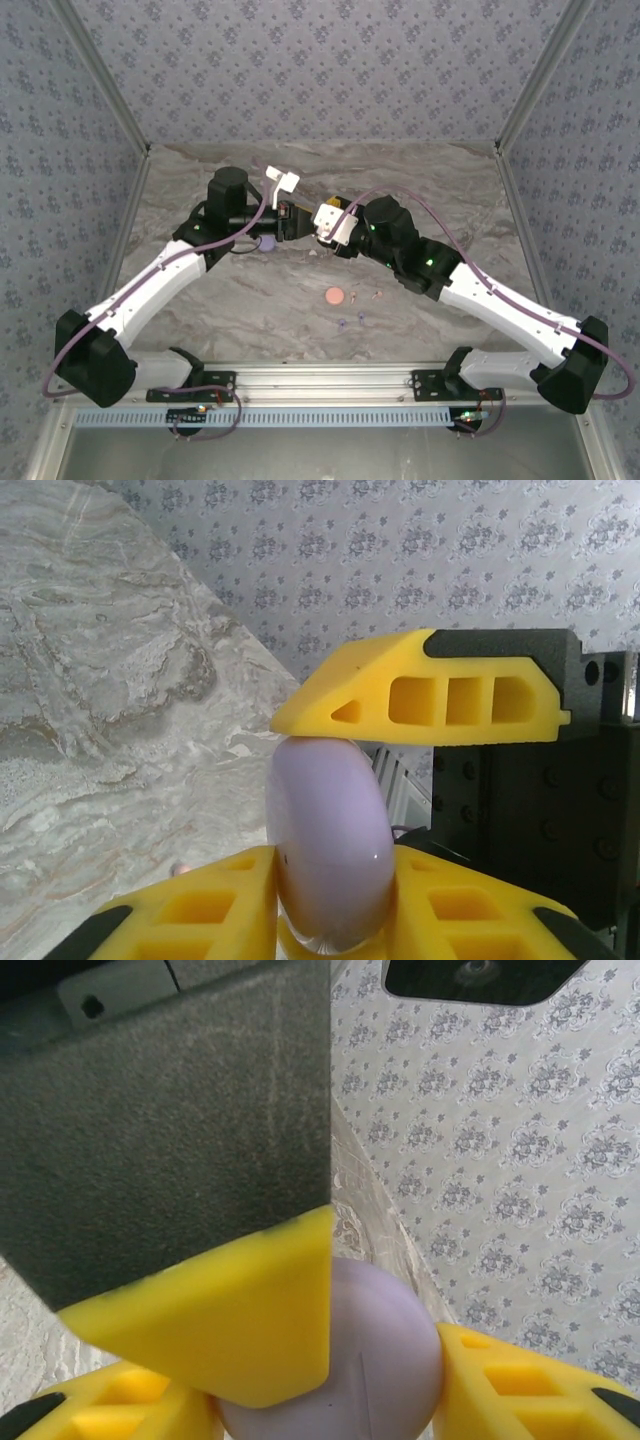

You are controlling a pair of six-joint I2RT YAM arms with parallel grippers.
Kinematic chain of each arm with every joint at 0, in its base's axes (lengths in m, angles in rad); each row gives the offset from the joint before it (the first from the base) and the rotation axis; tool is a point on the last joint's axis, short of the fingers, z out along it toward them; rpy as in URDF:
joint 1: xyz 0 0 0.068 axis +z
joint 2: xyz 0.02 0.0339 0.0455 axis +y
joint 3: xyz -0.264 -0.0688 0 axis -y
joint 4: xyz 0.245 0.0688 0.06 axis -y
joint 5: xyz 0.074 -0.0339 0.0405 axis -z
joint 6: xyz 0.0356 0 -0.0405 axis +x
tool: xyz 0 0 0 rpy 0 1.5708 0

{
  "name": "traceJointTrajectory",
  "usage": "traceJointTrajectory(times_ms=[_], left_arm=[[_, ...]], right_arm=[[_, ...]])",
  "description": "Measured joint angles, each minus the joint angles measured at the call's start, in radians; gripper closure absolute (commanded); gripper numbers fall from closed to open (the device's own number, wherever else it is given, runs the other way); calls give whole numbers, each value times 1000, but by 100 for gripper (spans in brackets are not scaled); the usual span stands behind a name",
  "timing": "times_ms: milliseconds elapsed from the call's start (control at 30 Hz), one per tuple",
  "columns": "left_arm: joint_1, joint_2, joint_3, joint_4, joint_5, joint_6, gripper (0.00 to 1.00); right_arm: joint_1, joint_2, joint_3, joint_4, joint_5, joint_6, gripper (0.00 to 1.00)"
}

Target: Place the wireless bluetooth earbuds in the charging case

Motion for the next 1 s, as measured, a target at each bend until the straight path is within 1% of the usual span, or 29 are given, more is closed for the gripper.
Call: traceJointTrajectory(times_ms=[167, 300, 433, 533, 600, 767, 800, 867, 1000], left_arm=[[-4, 5, 6, -17, -8, 24, 89], [-14, 5, 14, -23, -8, 43, 94], [-14, 5, 13, -16, -28, 74, 99], [-14, -8, -9, 29, -60, 104, 100], [-14, -27, -37, 63, -80, 128, 100], [-14, -65, -114, 169, -116, 195, 100], [-14, -71, -129, 190, -120, 210, 100], [-16, -81, -150, 215, -127, 237, 100], [-30, -103, -163, 253, -136, 291, 100]], right_arm=[[-14, 6, 2, -11, -8, 23, 39], [-36, 6, 13, -40, -38, 55, 23], [-83, -9, 15, -90, -121, 102, 10], [-141, -56, 4, -108, -207, 150, 2], [-188, -111, -24, -104, -276, 190, 0], [-301, -235, -120, -41, -442, 320, 0], [-317, -245, -134, -24, -469, 346, 0], [-336, -247, -146, 6, -509, 388, 4], [-344, -231, -146, 48, -547, 433, 7]])
